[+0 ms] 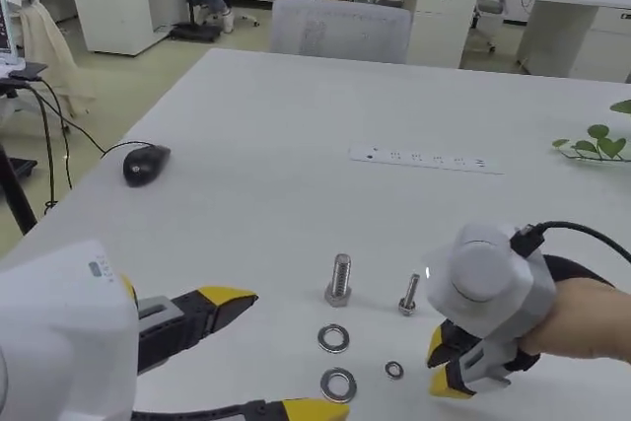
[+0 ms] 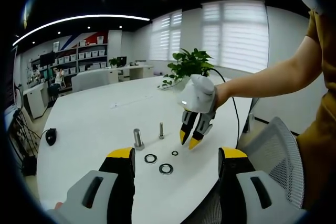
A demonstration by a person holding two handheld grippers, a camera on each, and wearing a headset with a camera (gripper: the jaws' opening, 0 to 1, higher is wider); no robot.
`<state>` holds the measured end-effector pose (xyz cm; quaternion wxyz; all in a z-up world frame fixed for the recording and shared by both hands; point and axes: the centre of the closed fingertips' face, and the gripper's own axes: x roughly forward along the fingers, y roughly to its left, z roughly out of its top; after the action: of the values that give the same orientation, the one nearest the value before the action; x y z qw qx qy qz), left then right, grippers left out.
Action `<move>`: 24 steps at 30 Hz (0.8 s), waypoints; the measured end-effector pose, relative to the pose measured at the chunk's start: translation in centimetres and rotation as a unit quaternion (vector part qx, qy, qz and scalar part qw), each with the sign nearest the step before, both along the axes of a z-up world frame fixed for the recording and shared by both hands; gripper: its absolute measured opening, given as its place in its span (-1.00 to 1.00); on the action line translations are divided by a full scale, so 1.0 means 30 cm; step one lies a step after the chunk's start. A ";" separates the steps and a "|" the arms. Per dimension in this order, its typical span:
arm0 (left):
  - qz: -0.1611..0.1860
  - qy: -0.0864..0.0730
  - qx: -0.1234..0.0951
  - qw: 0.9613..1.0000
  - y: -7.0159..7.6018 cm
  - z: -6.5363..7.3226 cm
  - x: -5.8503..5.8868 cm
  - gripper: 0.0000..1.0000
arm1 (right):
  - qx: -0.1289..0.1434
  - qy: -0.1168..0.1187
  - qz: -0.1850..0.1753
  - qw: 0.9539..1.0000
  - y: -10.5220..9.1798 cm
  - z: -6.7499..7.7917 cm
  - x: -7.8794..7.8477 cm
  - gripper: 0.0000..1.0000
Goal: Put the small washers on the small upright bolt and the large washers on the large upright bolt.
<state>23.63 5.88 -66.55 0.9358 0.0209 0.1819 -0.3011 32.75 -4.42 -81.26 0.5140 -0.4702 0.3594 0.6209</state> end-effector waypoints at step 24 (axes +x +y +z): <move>0.014 -0.001 -0.004 1.000 0.031 -0.001 0.021 0.27 | 0.002 0.012 0.021 1.000 0.099 -0.035 0.021 -0.60</move>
<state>24.27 6.81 -66.59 0.9401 0.0147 0.1805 -0.2890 33.39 -1.46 -82.32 0.4974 -0.4690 0.3539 0.6382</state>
